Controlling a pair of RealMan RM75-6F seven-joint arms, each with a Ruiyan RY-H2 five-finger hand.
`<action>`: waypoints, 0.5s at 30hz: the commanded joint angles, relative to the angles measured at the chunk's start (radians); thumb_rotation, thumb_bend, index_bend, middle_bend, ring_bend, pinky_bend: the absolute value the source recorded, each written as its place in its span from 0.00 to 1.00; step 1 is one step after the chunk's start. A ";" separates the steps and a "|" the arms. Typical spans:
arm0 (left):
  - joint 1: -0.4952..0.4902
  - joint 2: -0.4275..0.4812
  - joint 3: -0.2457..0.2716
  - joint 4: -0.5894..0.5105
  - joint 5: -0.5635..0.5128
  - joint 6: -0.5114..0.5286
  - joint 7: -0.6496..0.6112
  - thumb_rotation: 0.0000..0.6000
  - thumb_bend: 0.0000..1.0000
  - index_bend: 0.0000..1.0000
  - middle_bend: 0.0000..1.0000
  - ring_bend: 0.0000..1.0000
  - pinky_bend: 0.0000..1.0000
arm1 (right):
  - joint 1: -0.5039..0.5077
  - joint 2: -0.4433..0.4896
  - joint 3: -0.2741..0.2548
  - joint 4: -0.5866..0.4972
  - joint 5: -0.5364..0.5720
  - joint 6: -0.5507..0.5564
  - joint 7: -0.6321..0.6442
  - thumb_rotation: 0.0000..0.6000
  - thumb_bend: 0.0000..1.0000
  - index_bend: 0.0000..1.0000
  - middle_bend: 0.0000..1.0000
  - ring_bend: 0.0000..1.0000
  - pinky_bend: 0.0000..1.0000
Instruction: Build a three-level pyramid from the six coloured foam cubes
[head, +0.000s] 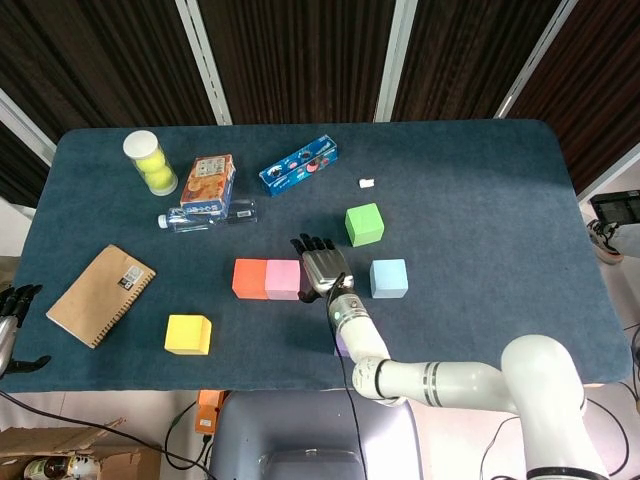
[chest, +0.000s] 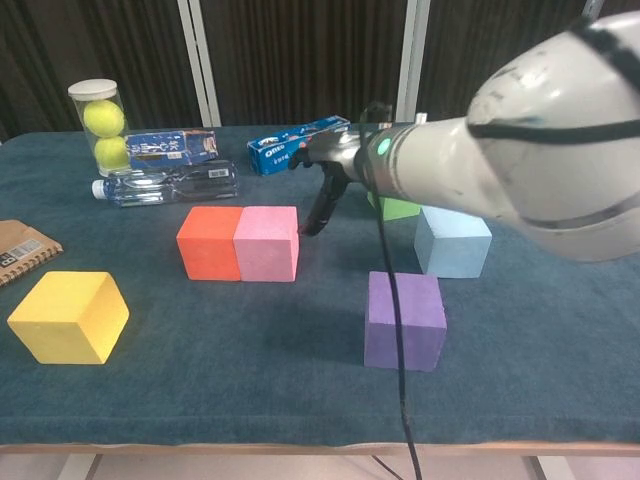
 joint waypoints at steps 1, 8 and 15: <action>0.002 -0.002 0.000 -0.001 0.001 0.004 0.003 1.00 0.10 0.10 0.07 0.00 0.12 | -0.085 0.164 -0.050 -0.165 -0.058 0.066 0.006 1.00 0.20 0.00 0.00 0.00 0.00; 0.002 -0.019 0.001 0.008 -0.004 -0.002 0.012 1.00 0.10 0.10 0.07 0.00 0.12 | -0.194 0.350 -0.145 -0.269 -0.096 0.005 0.066 1.00 0.20 0.05 0.00 0.00 0.00; -0.001 -0.033 0.001 0.008 -0.016 -0.008 0.038 1.00 0.10 0.10 0.07 0.00 0.12 | -0.232 0.397 -0.208 -0.241 -0.153 -0.099 0.132 1.00 0.20 0.05 0.00 0.00 0.00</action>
